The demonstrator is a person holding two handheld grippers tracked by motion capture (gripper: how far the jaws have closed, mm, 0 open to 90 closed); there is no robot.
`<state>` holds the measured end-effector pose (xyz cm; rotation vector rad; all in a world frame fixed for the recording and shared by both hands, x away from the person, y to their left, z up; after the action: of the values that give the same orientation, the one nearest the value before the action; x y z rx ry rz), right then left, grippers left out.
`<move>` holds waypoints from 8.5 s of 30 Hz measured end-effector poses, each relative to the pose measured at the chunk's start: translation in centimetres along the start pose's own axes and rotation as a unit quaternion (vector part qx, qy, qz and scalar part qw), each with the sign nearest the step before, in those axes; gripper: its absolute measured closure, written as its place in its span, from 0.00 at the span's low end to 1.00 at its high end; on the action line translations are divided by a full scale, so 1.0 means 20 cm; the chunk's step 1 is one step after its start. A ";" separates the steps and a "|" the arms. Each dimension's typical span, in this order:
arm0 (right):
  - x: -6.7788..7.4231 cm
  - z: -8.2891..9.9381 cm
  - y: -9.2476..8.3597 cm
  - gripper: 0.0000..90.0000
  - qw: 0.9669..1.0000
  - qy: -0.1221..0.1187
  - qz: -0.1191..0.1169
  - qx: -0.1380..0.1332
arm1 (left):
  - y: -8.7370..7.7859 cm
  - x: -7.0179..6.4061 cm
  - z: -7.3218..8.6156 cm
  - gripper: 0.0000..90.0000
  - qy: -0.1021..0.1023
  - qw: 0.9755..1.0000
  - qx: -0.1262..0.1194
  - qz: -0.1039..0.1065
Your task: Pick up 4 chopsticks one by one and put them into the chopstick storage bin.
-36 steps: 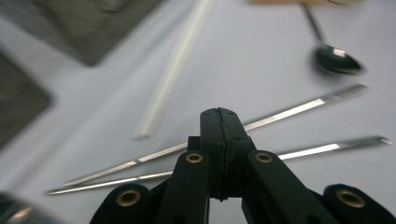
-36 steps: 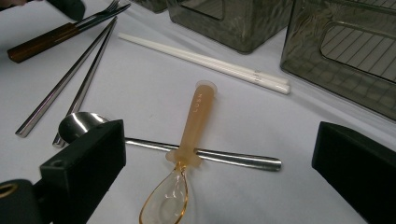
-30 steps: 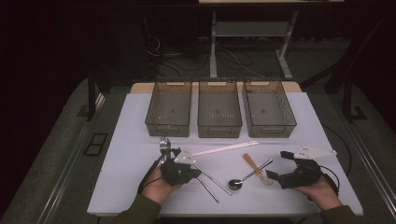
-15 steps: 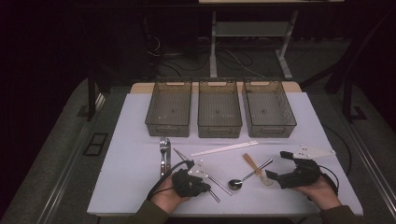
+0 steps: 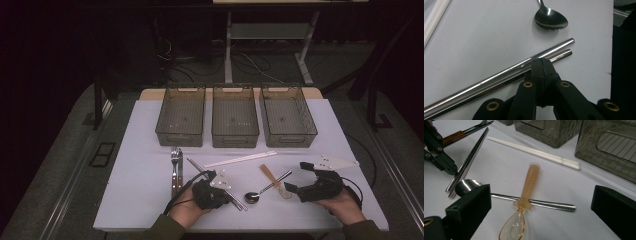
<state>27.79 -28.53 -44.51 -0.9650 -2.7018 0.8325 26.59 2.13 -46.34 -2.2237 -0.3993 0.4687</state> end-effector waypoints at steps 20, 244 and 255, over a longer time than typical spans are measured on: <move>0.00 0.00 0.00 0.03 1.000 0.001 -0.001 0.001 | -0.13 0.11 -0.01 0.97 -0.016 0.999 -0.045 -0.015; 0.00 0.00 0.00 0.03 1.000 0.003 -0.002 0.003 | -0.22 0.20 0.06 0.61 -0.004 1.000 -0.030 0.002; 0.00 0.00 0.00 0.03 1.000 0.002 -0.002 0.003 | -0.06 0.06 0.00 0.63 0.060 0.997 0.005 0.049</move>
<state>27.69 -28.57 -44.56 -0.9577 -2.6948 0.8362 27.52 3.38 -45.69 -2.2556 -0.2257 0.3846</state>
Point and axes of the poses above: each handheld gripper's, and its own axes: y roughly forward along the jaws, z roughly out of its underside, x roughly to its left, the point moved 3 cm from there along y, roughly forward along the jaws, and after that the axes turned 12 degrees about -y, right-handed, at the moved point
